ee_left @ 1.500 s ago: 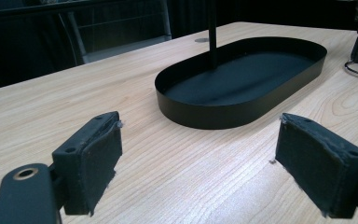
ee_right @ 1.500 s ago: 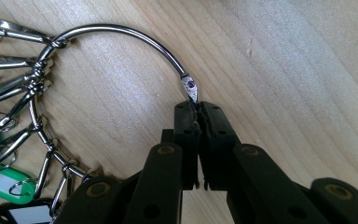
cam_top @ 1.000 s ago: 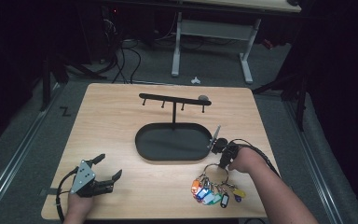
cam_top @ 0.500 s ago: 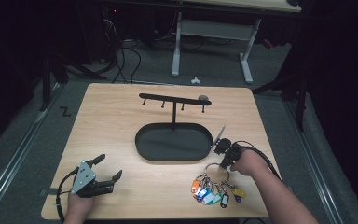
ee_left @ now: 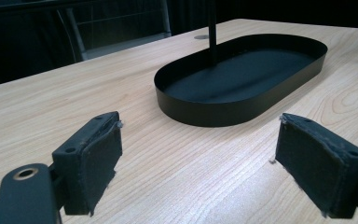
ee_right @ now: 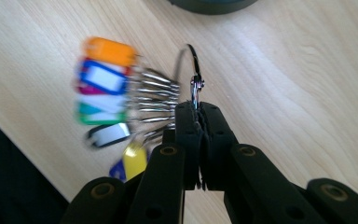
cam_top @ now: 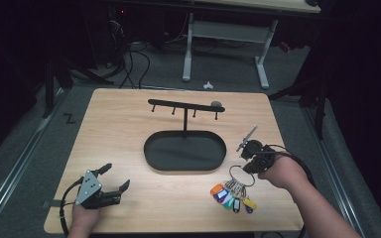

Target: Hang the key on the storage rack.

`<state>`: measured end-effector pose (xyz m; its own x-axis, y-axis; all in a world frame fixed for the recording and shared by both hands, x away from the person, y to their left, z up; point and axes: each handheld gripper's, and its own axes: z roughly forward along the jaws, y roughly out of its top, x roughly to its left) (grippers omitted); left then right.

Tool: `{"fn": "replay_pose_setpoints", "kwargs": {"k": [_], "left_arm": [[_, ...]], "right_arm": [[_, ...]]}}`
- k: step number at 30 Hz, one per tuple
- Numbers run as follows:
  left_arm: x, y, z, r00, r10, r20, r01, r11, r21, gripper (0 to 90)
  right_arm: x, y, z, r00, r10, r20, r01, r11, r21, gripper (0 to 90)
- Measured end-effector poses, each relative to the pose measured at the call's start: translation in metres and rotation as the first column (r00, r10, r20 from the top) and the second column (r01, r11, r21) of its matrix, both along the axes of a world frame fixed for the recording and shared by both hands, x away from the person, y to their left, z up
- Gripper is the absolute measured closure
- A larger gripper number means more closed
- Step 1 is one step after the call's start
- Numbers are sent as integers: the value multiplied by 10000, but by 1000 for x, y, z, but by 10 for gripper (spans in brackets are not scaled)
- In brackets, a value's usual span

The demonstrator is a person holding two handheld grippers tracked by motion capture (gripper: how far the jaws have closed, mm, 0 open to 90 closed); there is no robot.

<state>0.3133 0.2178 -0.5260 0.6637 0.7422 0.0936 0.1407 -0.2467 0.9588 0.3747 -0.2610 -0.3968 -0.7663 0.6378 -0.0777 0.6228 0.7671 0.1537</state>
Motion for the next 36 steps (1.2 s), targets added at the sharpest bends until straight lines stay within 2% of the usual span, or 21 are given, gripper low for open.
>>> {"fn": "replay_pose_setpoints", "kwargs": {"k": [2,3,4,6,7,8,13,18,20,25,31,36], "left_arm": [[0,0,0,10000,20,-37,-20,10000,-17,150],[1,0,0,10000,29,-40,-30,10000,-25,150],[1,0,0,10000,38,-42,-38,10000,-23,150],[1,0,0,10000,59,-64,-60,10000,-63,150],[1,0,0,10000,59,-70,-59,10000,-62,150],[2,1,0,10000,53,-80,-54,10000,-48,150],[2,1,0,9999,39,-93,-39,10000,-58,150],[2,1,0,9999,51,-107,-52,10000,-81,150],[2,1,0,9999,45,-133,-46,10000,-71,150],[2,1,0,9999,32,-129,-33,10000,-56,150],[2,1,0,9998,77,-186,-79,9999,-134,150],[2,1,0,9998,59,-168,-61,9999,-115,150]], "right_arm": [[-1,0,6,10000,-34,26,34,10000,20,876],[-2,-1,17,9999,-135,87,135,9999,49,876],[-2,-1,17,9999,-135,87,135,9999,49,876],[-3,0,28,9997,-180,155,179,9998,15,876],[-4,1,38,9995,-122,304,123,9999,-22,875],[-4,1,38,9995,-122,304,123,9999,-22,875],[-3,3,61,9985,-92,537,99,9999,-129,876],[0,6,76,9978,-130,658,138,9998,-115,876],[2,11,89,9972,-33,747,31,10000,29,875],[6,24,113,9938,87,1105,-81,10000,-52,875],[16,36,129,9905,173,1366,-198,9997,172,875],[29,48,130,9895,293,1415,-339,9990,299,875]]}}
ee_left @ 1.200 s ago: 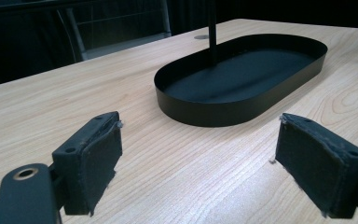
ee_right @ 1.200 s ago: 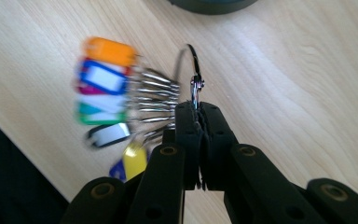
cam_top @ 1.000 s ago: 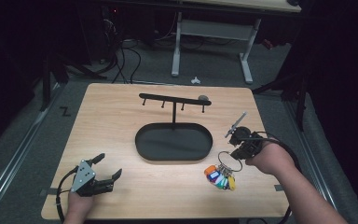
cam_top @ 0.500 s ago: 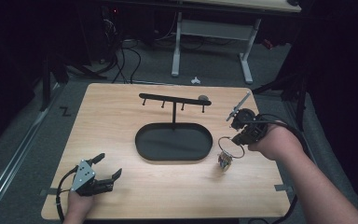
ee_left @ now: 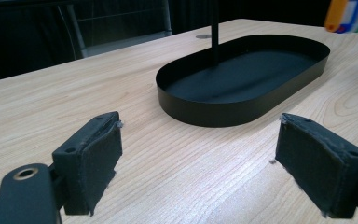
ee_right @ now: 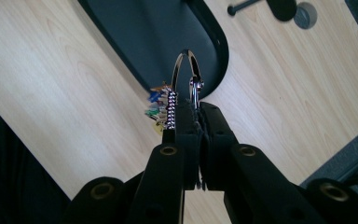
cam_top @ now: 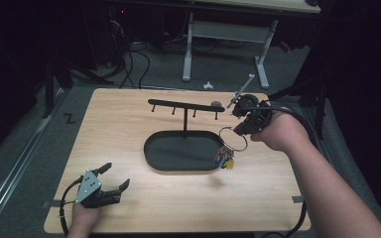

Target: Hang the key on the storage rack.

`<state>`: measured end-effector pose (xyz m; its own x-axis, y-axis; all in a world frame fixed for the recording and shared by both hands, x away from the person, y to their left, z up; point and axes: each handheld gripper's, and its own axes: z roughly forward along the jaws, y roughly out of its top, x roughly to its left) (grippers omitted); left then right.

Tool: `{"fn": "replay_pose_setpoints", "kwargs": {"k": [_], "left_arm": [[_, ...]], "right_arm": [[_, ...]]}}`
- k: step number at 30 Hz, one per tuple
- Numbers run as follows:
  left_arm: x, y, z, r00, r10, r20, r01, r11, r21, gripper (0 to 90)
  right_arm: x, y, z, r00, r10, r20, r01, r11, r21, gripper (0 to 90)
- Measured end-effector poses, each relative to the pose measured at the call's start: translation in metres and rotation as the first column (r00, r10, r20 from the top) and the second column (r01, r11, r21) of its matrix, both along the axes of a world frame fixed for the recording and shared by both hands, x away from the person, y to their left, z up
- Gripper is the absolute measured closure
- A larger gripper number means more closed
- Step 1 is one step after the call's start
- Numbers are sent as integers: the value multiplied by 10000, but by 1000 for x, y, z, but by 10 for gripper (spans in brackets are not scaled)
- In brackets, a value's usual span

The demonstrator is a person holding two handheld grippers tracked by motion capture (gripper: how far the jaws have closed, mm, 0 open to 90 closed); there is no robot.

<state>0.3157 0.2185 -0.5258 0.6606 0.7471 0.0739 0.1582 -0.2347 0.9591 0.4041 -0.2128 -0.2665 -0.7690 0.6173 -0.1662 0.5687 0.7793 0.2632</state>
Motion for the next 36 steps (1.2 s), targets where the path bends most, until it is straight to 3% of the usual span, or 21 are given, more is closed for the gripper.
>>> {"fn": "replay_pose_setpoints", "kwargs": {"k": [11,16,25,36], "left_arm": [[0,-1,0,10000,-42,21,42,10000,52,150],[0,-1,0,10000,-64,40,64,10000,62,150],[-1,0,0,9999,-105,61,105,9999,65,150],[-1,0,0,9999,-104,41,104,9999,90,150]], "right_arm": [[37,18,-2,9998,-157,140,154,9995,268,875],[60,16,-14,9981,-613,-18,613,9973,416,875],[78,11,-30,9953,-945,-225,959,9927,727,874],[91,17,-39,9965,-821,-141,830,9929,851,872]]}}
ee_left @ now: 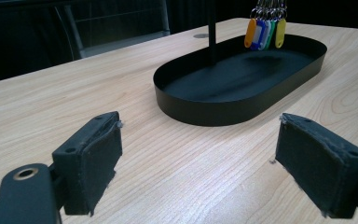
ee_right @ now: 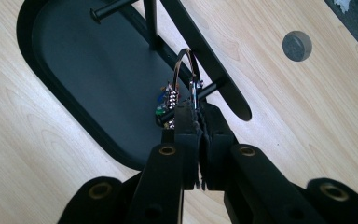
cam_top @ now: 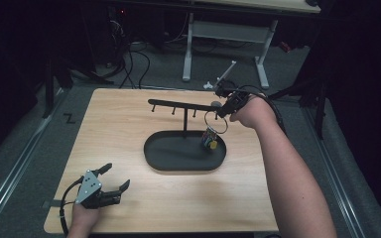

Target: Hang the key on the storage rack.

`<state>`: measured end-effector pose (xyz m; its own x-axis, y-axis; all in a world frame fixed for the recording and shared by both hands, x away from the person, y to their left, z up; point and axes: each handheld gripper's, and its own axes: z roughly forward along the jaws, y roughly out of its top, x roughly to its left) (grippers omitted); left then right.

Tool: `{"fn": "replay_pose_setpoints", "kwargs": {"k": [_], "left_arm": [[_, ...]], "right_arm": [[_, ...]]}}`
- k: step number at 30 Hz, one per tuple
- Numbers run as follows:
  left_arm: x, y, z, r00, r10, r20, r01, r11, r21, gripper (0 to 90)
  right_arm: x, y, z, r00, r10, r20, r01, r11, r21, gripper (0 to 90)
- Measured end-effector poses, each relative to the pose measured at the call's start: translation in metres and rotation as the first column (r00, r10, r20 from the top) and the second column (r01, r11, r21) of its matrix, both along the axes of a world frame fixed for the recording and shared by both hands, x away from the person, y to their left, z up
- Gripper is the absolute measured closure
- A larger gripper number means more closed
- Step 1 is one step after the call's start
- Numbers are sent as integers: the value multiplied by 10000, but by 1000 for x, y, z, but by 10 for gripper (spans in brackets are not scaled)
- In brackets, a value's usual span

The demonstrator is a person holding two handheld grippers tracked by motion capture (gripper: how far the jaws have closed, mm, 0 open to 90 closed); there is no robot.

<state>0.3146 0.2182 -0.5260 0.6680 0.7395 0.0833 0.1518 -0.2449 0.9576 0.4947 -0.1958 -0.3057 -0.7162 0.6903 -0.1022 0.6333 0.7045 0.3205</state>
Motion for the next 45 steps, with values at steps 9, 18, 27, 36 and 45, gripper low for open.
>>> {"fn": "replay_pose_setpoints", "kwargs": {"k": [9,18,27,36,45], "left_arm": [[0,0,0,10000,-2,-16,2,10000,-8,150],[0,0,0,10000,15,-24,-16,10000,-8,150],[0,0,0,10000,21,-31,-21,10000,14,150],[0,0,0,10000,4,-21,-4,10000,10,150],[1,0,0,10000,46,-58,-46,10000,-27,150]], "right_arm": [[0,5,4,9998,-83,182,82,10000,46,839],[-10,4,9,9988,-232,422,229,9997,81,771],[-15,-3,8,9977,-311,602,290,9990,345,713],[-18,-7,5,9970,-612,472,588,9970,502,664],[-22,-12,7,9962,-553,673,511,9968,618,630]]}}
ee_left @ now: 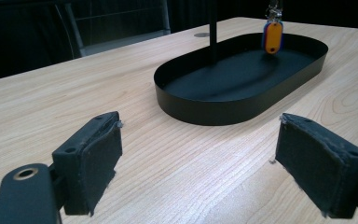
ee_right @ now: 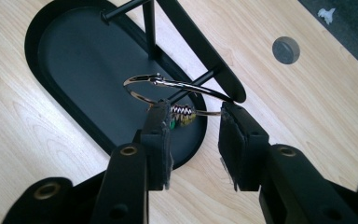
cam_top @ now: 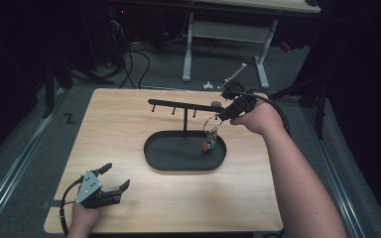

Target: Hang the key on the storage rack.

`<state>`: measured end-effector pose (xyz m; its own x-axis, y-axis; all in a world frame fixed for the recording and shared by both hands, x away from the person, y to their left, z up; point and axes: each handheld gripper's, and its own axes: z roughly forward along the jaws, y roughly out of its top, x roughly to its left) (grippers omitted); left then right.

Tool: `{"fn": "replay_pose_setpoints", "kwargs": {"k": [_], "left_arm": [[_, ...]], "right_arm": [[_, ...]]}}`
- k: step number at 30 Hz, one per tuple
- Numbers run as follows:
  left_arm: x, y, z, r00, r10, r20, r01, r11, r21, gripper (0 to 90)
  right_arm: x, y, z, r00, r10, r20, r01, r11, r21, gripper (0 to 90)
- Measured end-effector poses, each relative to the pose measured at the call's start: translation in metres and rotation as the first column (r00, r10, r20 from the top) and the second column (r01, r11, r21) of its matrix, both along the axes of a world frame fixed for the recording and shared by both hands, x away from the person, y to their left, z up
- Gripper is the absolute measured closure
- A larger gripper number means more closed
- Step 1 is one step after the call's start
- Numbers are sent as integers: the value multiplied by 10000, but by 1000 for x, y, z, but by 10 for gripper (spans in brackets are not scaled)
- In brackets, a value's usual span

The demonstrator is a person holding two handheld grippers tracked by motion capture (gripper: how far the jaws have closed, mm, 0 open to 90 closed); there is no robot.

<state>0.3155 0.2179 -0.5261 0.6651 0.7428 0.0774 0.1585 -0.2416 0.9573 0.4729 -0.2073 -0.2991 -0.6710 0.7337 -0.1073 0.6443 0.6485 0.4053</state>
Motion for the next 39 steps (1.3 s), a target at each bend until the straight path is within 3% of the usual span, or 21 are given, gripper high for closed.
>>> {"fn": "replay_pose_setpoints", "kwargs": {"k": [15,18,24,31,39], "left_arm": [[-4,1,0,9998,-163,135,164,9999,-12,150],[-6,1,0,9994,-191,296,191,9998,29,150],[-5,1,0,9997,-139,225,138,9999,38,150],[-3,0,-1,9998,-125,132,125,9999,28,150],[-4,0,0,9997,-166,160,165,9998,80,150]], "right_arm": [[-8,-16,-8,9987,-507,27,507,9984,239,532],[-9,-19,-8,9989,-462,107,459,9986,250,527],[-15,-22,-8,9985,-469,285,455,9978,479,513],[-29,-24,-20,9984,-278,500,244,9975,667,485],[-46,-30,-44,9962,-227,844,133,9939,1099,445]]}}
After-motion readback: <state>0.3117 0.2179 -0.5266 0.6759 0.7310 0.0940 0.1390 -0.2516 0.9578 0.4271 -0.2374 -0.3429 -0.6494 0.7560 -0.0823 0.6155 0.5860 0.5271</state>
